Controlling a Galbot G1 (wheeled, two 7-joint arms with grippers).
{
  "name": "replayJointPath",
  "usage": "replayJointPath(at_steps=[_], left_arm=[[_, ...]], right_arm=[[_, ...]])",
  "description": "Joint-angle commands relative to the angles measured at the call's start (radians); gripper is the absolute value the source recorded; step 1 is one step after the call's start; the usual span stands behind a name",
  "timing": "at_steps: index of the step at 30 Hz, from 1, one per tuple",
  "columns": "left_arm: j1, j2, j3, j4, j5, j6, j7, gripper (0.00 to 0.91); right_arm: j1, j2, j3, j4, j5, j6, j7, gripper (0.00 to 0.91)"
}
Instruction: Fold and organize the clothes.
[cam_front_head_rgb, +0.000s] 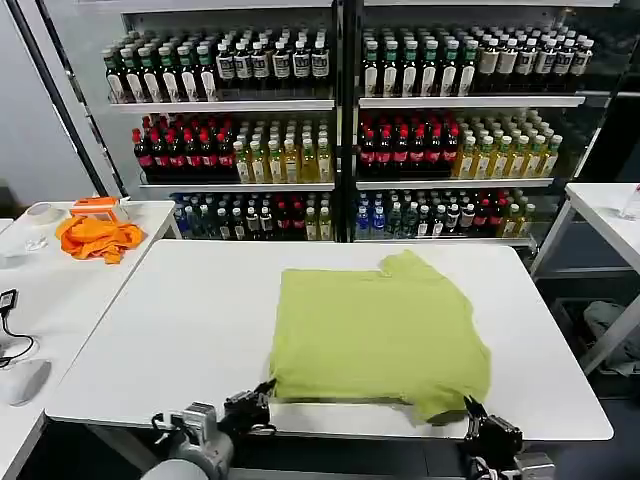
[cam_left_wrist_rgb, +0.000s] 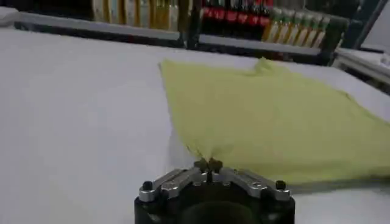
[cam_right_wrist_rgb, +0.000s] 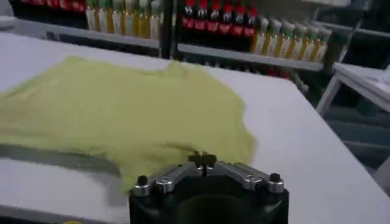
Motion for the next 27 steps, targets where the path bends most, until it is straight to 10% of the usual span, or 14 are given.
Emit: replayJointPath(at_steps=[1, 27], left_arm=[[-0.047, 0.029, -0.043, -0.007, -0.067, -0.01, 0.002, 0.02], [-0.266, 0.0, 0.125, 0.231, 0.009, -0.011, -0.007, 0.02]], right_arm=[[0.11, -0.023, -0.005, -0.024, 0.008, 0.002, 0.001, 0.0], [0.426, -0.078, -0.154, -0.332, -0.126, 0.073, -0.044, 0.0]])
